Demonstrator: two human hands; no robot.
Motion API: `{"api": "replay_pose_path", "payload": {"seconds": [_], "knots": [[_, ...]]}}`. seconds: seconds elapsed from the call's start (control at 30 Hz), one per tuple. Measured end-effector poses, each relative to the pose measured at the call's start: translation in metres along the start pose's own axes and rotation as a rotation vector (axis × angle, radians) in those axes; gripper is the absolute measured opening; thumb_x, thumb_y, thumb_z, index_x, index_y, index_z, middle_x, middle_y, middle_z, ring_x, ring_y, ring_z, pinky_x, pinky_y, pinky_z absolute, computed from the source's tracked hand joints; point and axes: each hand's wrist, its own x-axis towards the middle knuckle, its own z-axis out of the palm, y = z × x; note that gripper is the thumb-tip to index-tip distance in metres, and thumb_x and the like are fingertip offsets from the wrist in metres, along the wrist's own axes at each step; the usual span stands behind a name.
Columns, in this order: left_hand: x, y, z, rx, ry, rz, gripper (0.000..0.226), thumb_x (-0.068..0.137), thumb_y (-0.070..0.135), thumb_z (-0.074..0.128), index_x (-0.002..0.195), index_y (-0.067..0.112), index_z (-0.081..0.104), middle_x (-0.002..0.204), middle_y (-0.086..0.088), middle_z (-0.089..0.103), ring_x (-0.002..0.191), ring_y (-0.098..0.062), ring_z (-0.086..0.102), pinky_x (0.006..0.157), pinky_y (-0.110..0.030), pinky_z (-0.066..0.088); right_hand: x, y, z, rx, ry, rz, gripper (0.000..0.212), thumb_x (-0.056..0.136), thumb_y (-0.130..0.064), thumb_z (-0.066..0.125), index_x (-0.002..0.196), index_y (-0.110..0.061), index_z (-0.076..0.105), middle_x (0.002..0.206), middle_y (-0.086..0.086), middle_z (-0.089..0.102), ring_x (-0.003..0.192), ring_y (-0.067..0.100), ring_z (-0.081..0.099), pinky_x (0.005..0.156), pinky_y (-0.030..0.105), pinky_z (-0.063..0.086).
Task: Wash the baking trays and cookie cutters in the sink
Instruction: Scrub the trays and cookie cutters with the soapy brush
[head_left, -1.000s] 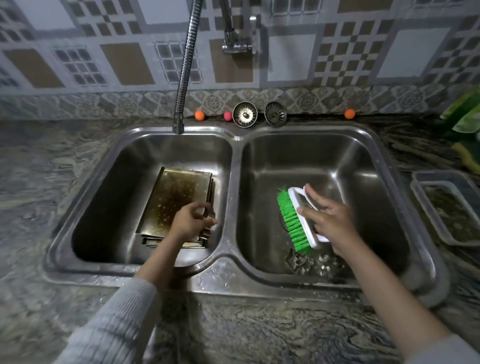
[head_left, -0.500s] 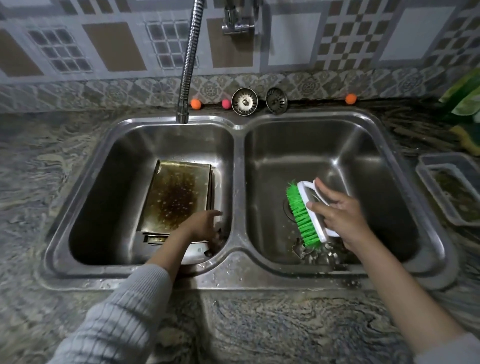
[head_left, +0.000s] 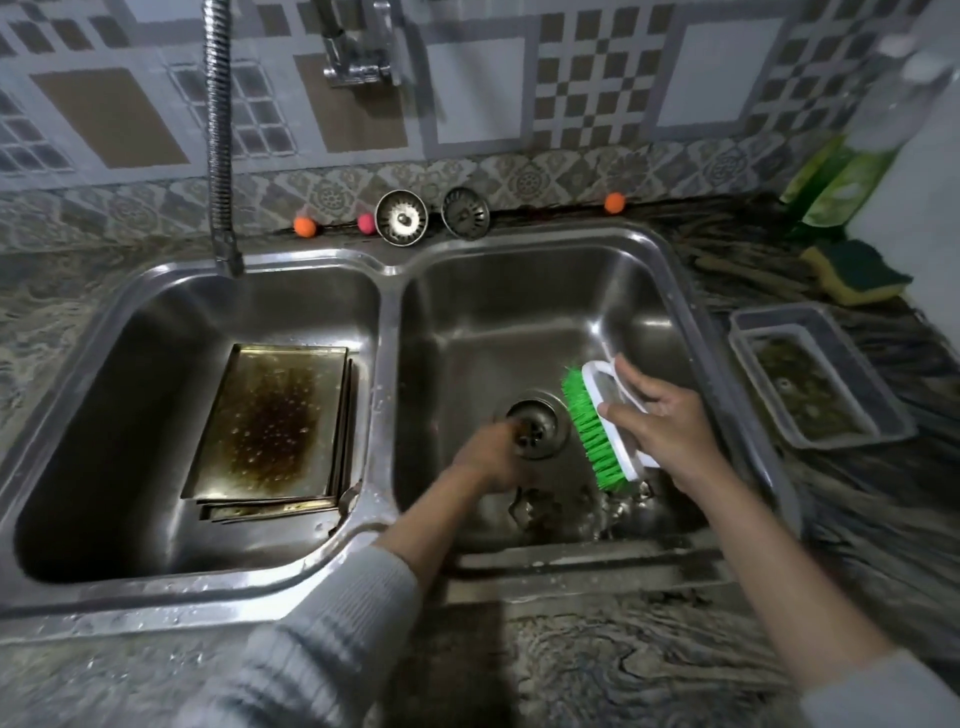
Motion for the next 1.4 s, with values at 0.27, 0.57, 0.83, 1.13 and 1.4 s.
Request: {"api": "replay_pose_path", "payload": {"seconds": [0.27, 0.57, 0.83, 1.13, 1.4], "knots": [[0.029, 0.0, 0.07, 0.492, -0.264, -0.062, 0.06, 0.084, 0.028, 0.065, 0.135, 0.011, 0.038, 0.137, -0.022, 0.045, 0.127, -0.036, 0.043, 0.099, -0.041, 0.041, 0.012, 0.003, -0.032, 0.003, -0.039, -0.014, 0.06, 0.075, -0.014, 0.077, 0.129, -0.029, 0.056, 0.13, -0.018, 0.055, 0.109, -0.01, 0.055, 0.091, 0.019, 0.047], [0.05, 0.02, 0.029, -0.15, 0.09, -0.139, 0.024, 0.076, 0.021, 0.077, 0.093, 0.017, 0.061, 0.092, -0.009, 0.064, 0.087, -0.025, 0.063, 0.077, -0.034, 0.051, 0.024, -0.059, -0.123, -0.3, 0.23, -0.223, 0.061, 0.076, -0.017, 0.077, 0.132, -0.023, 0.054, 0.122, -0.018, 0.051, 0.109, -0.008, 0.049, 0.08, 0.001, 0.035], [0.054, 0.078, 0.003, -1.278, 0.043, -0.162, 0.025, 0.089, 0.01, 0.064, 0.112, 0.01, 0.055, 0.094, -0.005, 0.065, 0.071, -0.018, 0.07, 0.065, -0.032, 0.054, 0.042, -0.043, -0.18, -0.688, 0.192, 0.002, 0.061, 0.079, -0.029, 0.072, 0.135, -0.037, 0.049, 0.141, 0.001, 0.049, 0.125, 0.027, 0.047, 0.088, 0.036, 0.044], [0.04, 0.103, -0.001, -1.438, 0.031, -0.076, 0.026, 0.088, 0.003, 0.06, 0.108, 0.019, 0.058, 0.095, 0.0, 0.065, 0.079, -0.021, 0.066, 0.074, -0.039, 0.052, 0.032, -0.028, -0.169, -0.699, 0.208, -0.011, 0.06, 0.08, -0.031, 0.069, 0.135, -0.043, 0.047, 0.119, 0.006, 0.062, 0.104, 0.027, 0.057, 0.075, 0.038, 0.052], [0.025, 0.117, -0.011, -1.514, -0.086, 0.054, 0.033, 0.083, 0.003, 0.061, 0.108, 0.024, 0.063, 0.092, 0.0, 0.069, 0.075, -0.017, 0.069, 0.061, -0.026, 0.057, 0.011, -0.068, -0.13, -0.221, 0.214, -0.217, 0.062, 0.077, -0.017, 0.076, 0.133, -0.031, 0.053, 0.126, -0.023, 0.048, 0.108, -0.004, 0.05, 0.082, 0.013, 0.042]]}}
